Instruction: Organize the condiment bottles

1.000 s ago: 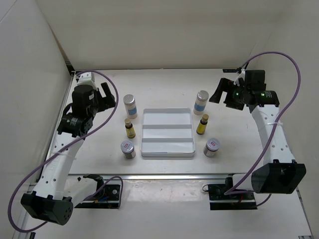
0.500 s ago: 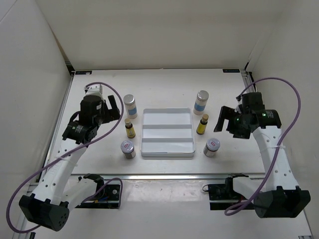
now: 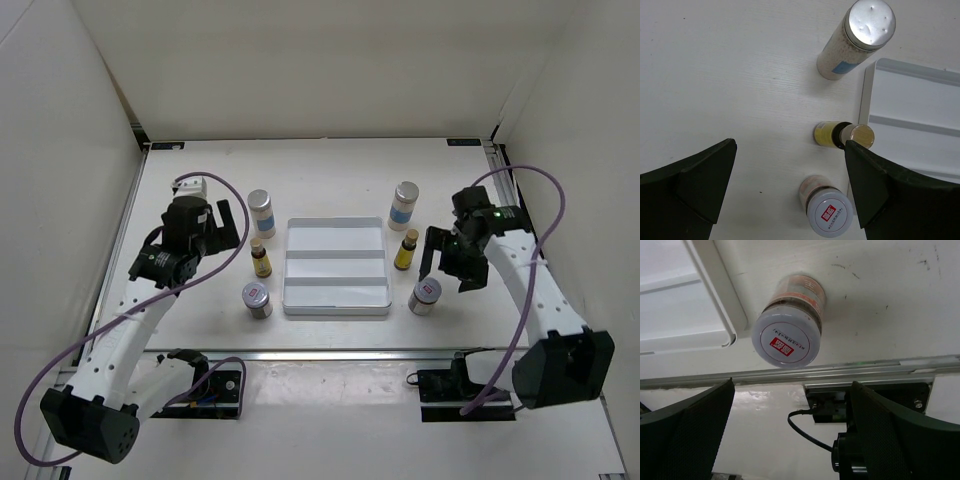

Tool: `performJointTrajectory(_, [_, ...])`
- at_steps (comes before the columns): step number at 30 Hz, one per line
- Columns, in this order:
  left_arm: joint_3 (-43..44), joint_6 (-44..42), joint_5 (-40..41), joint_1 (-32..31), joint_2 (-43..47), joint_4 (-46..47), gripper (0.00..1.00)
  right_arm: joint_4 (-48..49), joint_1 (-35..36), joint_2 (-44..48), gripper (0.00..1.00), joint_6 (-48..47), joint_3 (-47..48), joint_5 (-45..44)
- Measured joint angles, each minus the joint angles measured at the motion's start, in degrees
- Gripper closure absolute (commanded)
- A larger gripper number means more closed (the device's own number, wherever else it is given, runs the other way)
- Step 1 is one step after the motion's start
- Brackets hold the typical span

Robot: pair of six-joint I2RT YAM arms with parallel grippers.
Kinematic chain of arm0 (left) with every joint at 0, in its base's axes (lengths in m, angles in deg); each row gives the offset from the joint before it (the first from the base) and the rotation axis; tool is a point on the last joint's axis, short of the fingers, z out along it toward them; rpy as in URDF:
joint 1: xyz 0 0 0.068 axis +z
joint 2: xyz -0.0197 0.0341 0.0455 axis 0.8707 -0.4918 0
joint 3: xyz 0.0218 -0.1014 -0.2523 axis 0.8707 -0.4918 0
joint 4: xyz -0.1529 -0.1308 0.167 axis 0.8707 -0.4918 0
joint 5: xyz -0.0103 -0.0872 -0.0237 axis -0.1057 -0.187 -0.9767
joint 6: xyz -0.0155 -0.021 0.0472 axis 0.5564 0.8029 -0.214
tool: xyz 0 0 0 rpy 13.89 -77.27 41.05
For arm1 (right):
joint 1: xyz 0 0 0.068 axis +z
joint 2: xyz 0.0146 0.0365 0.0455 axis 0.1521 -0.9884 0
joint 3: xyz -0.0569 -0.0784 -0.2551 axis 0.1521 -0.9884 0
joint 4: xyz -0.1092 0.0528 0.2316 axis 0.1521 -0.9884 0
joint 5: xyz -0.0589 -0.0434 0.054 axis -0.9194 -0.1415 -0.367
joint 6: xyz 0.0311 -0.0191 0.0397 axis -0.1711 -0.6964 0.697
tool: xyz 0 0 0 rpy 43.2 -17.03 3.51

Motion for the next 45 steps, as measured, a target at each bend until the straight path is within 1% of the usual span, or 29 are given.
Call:
performJointTrajectory(3, [0.0, 0.0, 0.3, -0.4, -0.2, 0.0, 0.0, 0.3, 3.8, -3.6, 0.0, 3.0, -0.7, -2.1])
performJointTrajectory(6, [-0.1, 0.0, 1.1, -1.1, -0.6, 0.0, 0.0, 0.4, 9.4, -4.1, 0.0, 5.4, -1.0, -4.3])
performJointTrajectory(8, [-0.3, 0.2, 1.3, -1.4, -0.7, 0.0, 0.0, 0.5, 11.0, -4.0, 0.0, 6.5, -1.0, -5.9])
performJointTrajectory(14, [-1.1, 1.7, 2.1, -1.7, -0.7, -0.2, 0.0, 0.8, 11.1, -5.5, 0.0, 8.7, -1.6, -10.2])
performJointTrajectory(22, [0.8, 3.7, 5.9, -2.0, -1.8, -1.5, 0.0, 1.5, 11.0, -10.7, 0.0, 8.8, -2.4, -11.1])
performJointTrajectory(27, [2.0, 4.5, 10.3, -2.1, -2.0, -3.2, 0.0, 3.4, 11.0, -10.6, 0.0, 9.7, -3.6, -9.7])
performJointTrajectory(32, [1.9, 5.2, 12.3, -2.1, -2.0, -4.5, 0.0, 7.3, 11.3, -7.0, 0.0, 11.3, -9.4, -7.7])
performJointTrajectory(36, [1.8, 5.7, 12.7, -2.3, -1.6, -5.1, 0.0, 9.9, 11.7, -3.8, 0.09, 12.7, -13.3, -7.5])
performJointTrajectory(37, [1.8, 5.8, 12.6, -2.4, -1.3, -5.1, 0.0, 10.8, 11.8, -3.5, 0.09, 12.9, -14.2, -7.5])
performJointTrajectory(42, [0.5, 6.4, 11.0, -2.7, 1.6, -5.3, 0.0, 13.1, 12.2, -3.6, 0.18, 13.7, -17.0, -8.5])
performJointTrajectory(43, [0.2, 6.4, 10.8, -2.7, 2.3, -5.3, 0.0, 13.5, 12.4, -3.7, 0.21, 13.9, -17.1, -8.5])
performJointTrajectory(44, [-0.1, 6.4, 10.5, -2.7, 2.9, -5.4, 0.0, 14.1, 12.6, -3.9, 0.27, 13.9, -17.3, -8.7])
performJointTrajectory(45, [-0.4, 6.3, 10.4, -2.7, 3.5, -5.6, 0.0, 14.5, 12.8, -4.1, 0.3, 13.9, -17.5, -8.8])
